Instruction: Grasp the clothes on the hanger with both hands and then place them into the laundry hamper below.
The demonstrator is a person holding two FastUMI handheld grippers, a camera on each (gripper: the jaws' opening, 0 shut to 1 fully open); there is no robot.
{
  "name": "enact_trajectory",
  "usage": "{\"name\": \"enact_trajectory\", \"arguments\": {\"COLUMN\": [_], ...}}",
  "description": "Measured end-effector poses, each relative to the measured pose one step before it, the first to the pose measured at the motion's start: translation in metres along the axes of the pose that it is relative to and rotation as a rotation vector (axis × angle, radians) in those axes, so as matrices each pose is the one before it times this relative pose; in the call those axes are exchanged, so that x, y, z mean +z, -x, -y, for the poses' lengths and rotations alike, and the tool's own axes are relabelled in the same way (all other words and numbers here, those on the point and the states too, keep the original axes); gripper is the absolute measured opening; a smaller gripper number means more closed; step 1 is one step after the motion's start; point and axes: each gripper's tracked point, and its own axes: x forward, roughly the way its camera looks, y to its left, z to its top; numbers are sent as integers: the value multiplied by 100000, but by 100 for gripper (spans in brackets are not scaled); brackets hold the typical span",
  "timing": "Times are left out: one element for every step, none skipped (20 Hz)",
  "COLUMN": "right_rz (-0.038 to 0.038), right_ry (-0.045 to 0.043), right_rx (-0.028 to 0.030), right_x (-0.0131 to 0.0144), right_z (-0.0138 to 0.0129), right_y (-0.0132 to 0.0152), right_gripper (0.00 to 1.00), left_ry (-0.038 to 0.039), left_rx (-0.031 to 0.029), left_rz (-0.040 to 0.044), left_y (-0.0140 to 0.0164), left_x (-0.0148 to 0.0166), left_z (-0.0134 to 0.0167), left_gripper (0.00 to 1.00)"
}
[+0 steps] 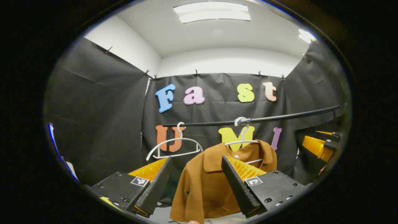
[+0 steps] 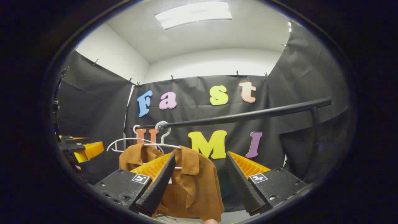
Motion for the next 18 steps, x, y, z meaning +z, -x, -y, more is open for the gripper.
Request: {"name": "enact_trajectory", "arguments": {"right_rz": [-457, -470, -505, -51, 94, 239, 239, -26, -66, 173, -159, -461, -746, -553, -740, -548, -786, -563], "right_ry": [-253, -497, -848, -698, -164, 45, 7, 259, 302, 255, 182, -22, -170, -264, -261, -229, -150, -155], "right_rx": [-65, -239, 54, 452, 52, -280, 104, -242, 99, -46, -261, -277, -686, -281, -499, -157, -304, -139], "right_x": [-128, -127, -118, -76, 61, -56, -22, -93, -109, -31, -29, -223, -291, -233, -315, -278, -260, -294], "right_z": [200, 209, 32, -152, 6, 92, 24, 23, -5, -82, 117, 1, 127, 38, 95, 67, 152, 158], "right_y": [-135, -141, -189, 126, 67, -40, 0, 78, 110, -64, 53, -108, -18, -10, -121, -61, 39, -125], "right_gripper": [100, 100, 100, 100, 100, 100, 100, 100, 100, 100, 100, 100, 100, 100, 100, 100, 100, 100], "left_ry": [8, 282, 346, 167, 6, -114, -225, -275, -347, -57, 111, 216, 85, -99, -279, -319, -297, -258], "left_rx": [704, 446, 83, -139, -261, -377, -435, -460, -341, -122, -466, -683, -772, -591, -611, -614, -897, -1131], "left_rz": [-145, 278, 243, 284, 232, -19, -91, -87, 497, 677, 435, 92, -232, -462, -845, -915, -630, -384], "left_y": [-52, 33, -110, -82, -1, -26, -117, -60, 116, 51, 44, 22, -46, -1, -38, 4, -81, -61], "left_x": [12, 112, 173, 69, 56, 47, 15, -26, 130, 249, 158, -20, -67, -173, -319, -318, -312, -338], "left_z": [-24, 97, 146, 214, 101, 186, 218, 123, 66, 88, 161, 247, 288, 202, 263, 286, 375, 358], "left_gripper": [97, 97, 97, 100, 100, 100, 100, 100, 100, 100, 97, 100, 100, 100, 100, 100, 100, 100]}}
